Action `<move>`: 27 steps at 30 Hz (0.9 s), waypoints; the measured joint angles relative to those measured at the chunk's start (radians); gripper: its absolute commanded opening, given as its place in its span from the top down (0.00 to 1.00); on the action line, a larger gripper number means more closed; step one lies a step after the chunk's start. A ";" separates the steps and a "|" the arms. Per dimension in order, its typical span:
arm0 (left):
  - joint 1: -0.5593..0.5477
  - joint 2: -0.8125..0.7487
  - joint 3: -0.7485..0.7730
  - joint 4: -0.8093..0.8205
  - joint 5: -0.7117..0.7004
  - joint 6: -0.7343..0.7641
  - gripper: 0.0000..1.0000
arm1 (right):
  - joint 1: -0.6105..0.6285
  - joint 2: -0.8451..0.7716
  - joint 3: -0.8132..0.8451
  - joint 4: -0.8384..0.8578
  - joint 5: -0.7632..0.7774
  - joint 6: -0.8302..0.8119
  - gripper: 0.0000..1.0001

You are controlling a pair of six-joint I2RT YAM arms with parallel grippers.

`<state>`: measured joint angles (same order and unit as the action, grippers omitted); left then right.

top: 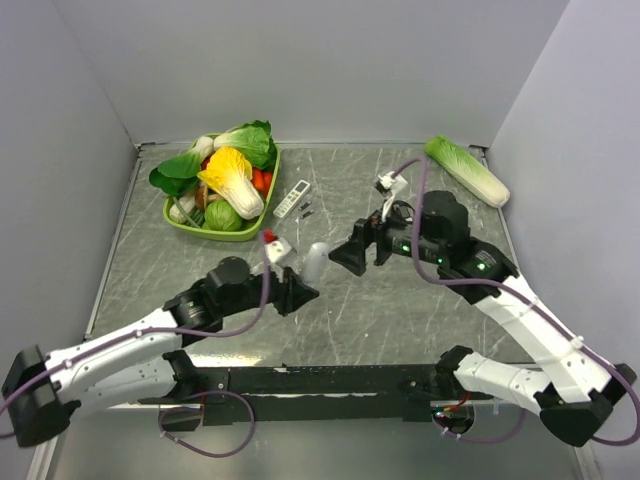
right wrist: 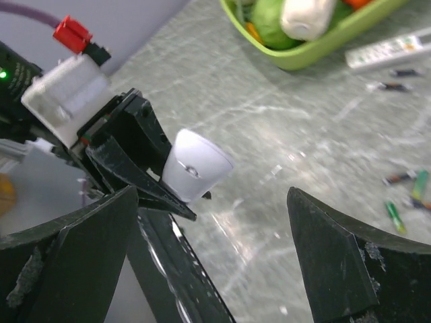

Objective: Load the batteries into the remote control
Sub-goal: Load the battery cover into the remote control, then place the remote control at the center of the board.

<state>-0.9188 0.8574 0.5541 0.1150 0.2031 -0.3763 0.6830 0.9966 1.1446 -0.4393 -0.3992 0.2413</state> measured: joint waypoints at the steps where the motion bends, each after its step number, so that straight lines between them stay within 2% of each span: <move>1: -0.027 0.035 0.027 -0.032 -0.021 0.023 0.98 | -0.010 -0.016 0.006 -0.036 0.014 -0.009 0.00; 7: -0.194 0.236 0.167 -0.191 -0.174 0.174 0.98 | -0.074 -0.108 0.009 -0.245 0.036 -0.050 0.00; 12: -0.302 0.294 0.207 -0.262 -0.324 0.296 0.98 | -0.100 -0.121 0.005 -0.351 0.001 -0.085 0.00; 21: -0.467 0.306 0.208 -0.245 -0.556 0.533 0.98 | -0.116 -0.089 -0.040 -0.423 -0.121 -0.146 0.00; 27: -0.493 0.328 0.207 -0.200 -0.640 0.649 0.98 | -0.116 -0.027 -0.059 -0.425 -0.214 -0.178 0.00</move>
<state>-1.4120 1.1858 0.7609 -0.0853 -0.4370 0.2726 0.5671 0.9695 1.0855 -0.8639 -0.6128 0.0631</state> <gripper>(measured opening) 0.286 0.994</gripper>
